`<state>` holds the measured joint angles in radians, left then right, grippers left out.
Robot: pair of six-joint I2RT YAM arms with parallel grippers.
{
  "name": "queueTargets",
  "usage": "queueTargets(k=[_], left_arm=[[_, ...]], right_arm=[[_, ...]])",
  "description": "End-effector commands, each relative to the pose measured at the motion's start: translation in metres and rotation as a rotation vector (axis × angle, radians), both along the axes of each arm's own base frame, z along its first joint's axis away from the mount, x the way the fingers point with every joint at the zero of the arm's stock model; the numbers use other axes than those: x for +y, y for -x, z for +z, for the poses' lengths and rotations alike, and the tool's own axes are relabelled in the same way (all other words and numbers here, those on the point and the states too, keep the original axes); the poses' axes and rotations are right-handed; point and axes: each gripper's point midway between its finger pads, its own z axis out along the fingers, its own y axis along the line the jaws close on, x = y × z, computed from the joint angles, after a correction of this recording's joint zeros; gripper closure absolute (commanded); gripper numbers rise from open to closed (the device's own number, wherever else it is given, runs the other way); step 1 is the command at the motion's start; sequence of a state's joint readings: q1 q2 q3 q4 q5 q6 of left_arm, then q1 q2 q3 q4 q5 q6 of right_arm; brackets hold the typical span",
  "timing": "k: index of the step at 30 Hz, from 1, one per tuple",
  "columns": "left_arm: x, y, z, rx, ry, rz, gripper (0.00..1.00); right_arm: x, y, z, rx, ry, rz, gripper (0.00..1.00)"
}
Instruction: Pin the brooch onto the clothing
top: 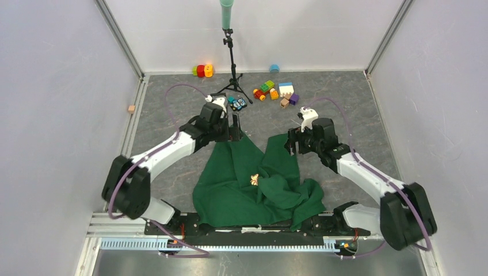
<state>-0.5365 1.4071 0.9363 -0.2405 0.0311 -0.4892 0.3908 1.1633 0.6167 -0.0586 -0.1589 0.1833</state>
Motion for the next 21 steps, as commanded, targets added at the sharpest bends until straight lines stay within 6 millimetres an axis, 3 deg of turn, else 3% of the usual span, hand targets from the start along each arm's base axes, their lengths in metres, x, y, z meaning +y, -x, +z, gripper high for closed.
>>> queueTargets(k=[1, 6, 10, 21], left_arm=[[0.015, -0.041, -0.014, -0.027, -0.201, 0.044, 0.0], [0.017, -0.073, -0.036, 0.001, -0.344, 0.049, 0.0], [0.017, -0.086, -0.049, 0.015, -0.403, 0.053, 0.0], [0.006, -0.088, -0.086, 0.089, -0.398, 0.019, 0.0]], right_arm=[[-0.005, -0.035, -0.002, -0.032, 0.0, -0.044, 0.23], [0.005, -0.054, -0.012, -0.018, -0.004, -0.026, 0.26], [0.012, -0.065, -0.024, 0.022, 0.008, -0.003, 0.27], [0.004, -0.074, -0.057, 0.075, 0.084, -0.032, 0.32]])
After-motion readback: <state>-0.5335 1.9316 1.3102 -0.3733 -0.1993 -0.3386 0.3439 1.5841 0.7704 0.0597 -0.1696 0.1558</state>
